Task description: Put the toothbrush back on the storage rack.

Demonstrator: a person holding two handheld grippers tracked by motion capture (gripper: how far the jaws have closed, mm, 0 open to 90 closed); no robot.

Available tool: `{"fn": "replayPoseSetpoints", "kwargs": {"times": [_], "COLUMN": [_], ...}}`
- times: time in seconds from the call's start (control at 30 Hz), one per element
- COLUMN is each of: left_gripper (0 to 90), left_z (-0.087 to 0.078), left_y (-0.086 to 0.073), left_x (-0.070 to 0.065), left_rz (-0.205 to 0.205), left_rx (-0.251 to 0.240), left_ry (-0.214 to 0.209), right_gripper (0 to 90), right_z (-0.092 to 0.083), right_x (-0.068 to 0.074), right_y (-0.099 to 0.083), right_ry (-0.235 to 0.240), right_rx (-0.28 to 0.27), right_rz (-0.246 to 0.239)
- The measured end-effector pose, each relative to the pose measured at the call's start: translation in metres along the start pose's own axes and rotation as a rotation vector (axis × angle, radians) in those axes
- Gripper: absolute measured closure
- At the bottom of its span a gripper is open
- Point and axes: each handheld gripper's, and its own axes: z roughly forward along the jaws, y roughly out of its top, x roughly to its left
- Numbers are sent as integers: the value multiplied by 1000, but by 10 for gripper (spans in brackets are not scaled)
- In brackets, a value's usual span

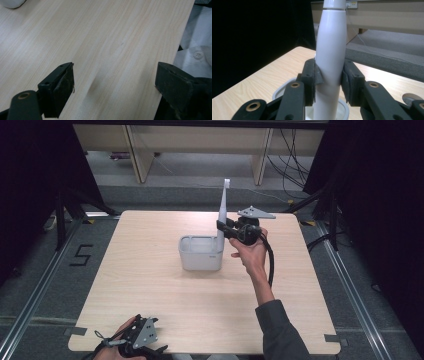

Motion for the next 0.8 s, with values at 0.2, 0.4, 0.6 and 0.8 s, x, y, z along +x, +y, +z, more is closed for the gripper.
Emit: {"fn": "replayPoseSetpoints", "kwargs": {"times": [0.2, 0.4, 0.6, 0.8], "left_gripper": [154, 154, 154, 154], "left_z": [-1, -1, -1, 0], "left_y": [0, 1, 0, 0], "left_x": [1, 1, -1, -1], "left_rz": [4, 4, 3, 4], "left_rx": [8, 10, -1, 1], "left_ry": [-15, -20, -4, -4], "right_gripper": [664, 664, 663, 663], "right_z": [11, 18, 21, 24], "right_x": [0, -4, -3, -6], "right_y": [1, -4, -7, -13], "right_ry": [-16, -10, -26, -26], "right_rx": [7, 18, 33, 41], "right_rz": [5, 8, -2, 9]}}
